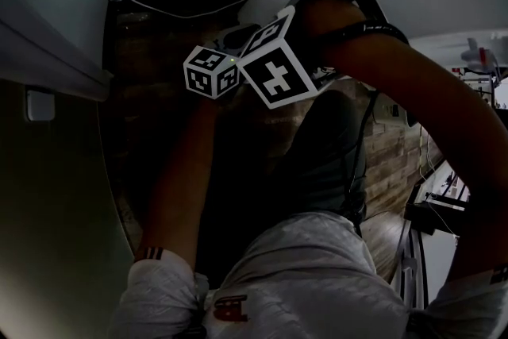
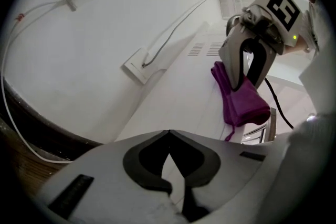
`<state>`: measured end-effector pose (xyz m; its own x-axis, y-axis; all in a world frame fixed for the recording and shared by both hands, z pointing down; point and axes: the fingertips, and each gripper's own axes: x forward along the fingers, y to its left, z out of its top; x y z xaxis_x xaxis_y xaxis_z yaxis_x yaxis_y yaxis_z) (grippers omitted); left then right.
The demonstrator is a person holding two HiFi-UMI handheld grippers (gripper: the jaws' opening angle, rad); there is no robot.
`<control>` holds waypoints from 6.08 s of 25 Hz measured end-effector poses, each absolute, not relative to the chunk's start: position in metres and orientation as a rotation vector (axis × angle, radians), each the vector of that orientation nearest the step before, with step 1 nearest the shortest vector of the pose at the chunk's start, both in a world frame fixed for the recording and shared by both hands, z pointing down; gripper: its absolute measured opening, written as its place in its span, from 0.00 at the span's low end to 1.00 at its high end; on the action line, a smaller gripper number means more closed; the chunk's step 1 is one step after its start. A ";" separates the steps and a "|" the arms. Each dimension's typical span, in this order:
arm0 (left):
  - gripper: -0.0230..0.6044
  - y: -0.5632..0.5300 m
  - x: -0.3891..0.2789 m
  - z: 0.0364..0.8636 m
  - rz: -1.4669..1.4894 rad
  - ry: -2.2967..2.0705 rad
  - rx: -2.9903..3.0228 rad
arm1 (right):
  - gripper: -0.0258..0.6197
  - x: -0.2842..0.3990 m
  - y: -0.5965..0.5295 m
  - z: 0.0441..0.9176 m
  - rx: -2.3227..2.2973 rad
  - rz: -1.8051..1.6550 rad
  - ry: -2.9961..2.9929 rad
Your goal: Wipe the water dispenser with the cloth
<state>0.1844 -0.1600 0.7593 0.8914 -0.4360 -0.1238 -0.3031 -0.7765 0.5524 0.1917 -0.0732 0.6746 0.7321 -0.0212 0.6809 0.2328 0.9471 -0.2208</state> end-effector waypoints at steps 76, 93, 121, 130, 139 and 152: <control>0.03 -0.159 0.158 0.855 -0.230 -0.586 2.394 | 0.18 0.189 -0.069 0.783 -0.347 -0.014 -0.736; 0.03 -0.167 0.151 0.864 -0.255 -0.627 2.364 | 0.18 0.165 -0.232 0.823 0.003 -0.336 -0.810; 0.03 -0.157 0.172 0.876 -0.282 -0.600 2.260 | 0.18 0.225 -0.279 0.885 -0.021 -0.339 -0.726; 0.03 -0.164 0.162 0.890 -0.276 -0.637 2.228 | 0.18 0.216 -0.210 0.880 -0.162 -0.181 -0.737; 0.03 -0.170 0.149 0.901 -0.270 -0.653 2.210 | 0.18 0.201 -0.126 0.852 -0.289 -0.042 -0.763; 0.03 -0.188 0.105 0.897 -0.369 -0.704 2.165 | 0.18 0.185 -0.076 0.866 -0.431 -0.066 -0.837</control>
<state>0.1049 -0.1876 0.8974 0.8015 -0.5975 -0.0242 -0.3606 -0.5151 0.7776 0.1853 -0.0763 0.8663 0.6729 0.1108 0.7314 0.2243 0.9116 -0.3445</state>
